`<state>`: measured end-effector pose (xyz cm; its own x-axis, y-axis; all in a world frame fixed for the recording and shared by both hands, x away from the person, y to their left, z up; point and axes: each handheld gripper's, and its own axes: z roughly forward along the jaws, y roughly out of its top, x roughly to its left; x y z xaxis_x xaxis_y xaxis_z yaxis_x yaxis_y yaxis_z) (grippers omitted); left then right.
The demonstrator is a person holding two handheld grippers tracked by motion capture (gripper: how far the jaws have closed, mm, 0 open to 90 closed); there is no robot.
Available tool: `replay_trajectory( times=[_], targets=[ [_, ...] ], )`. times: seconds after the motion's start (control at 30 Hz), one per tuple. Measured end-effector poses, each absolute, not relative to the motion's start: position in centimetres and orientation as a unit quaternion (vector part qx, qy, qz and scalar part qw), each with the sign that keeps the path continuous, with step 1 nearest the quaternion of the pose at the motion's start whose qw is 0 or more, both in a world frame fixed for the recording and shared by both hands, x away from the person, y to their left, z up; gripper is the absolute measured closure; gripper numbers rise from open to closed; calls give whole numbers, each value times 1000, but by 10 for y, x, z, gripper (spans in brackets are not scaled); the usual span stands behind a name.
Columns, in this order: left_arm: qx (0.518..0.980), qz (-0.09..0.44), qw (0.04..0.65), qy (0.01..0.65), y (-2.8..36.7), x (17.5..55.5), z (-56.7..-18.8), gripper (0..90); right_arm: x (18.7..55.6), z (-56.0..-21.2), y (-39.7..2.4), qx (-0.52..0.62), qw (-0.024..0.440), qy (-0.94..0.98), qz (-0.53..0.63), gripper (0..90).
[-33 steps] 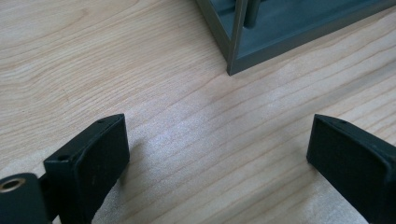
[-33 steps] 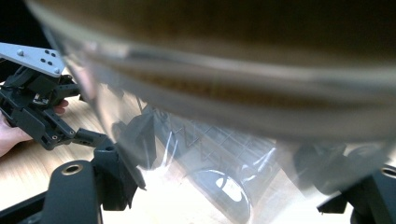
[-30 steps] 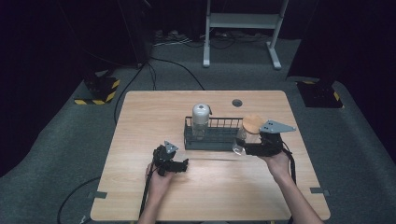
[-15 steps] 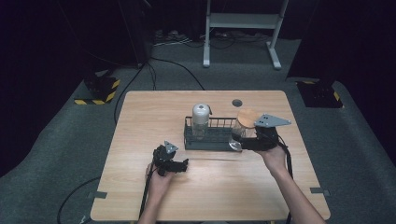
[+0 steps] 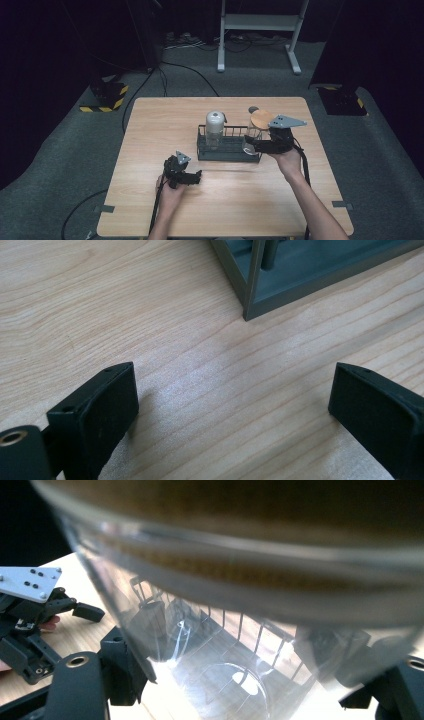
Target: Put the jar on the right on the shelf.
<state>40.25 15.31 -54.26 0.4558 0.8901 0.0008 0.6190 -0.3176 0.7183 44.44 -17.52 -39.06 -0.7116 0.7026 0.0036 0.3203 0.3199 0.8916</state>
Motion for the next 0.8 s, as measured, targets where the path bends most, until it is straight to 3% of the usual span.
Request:
replay_trajectory(
  times=[0.8],
  targets=[
    [786,204,332,480,153,403,-543,59,472,-387,-168,355,199,772,488,253]
  ],
)
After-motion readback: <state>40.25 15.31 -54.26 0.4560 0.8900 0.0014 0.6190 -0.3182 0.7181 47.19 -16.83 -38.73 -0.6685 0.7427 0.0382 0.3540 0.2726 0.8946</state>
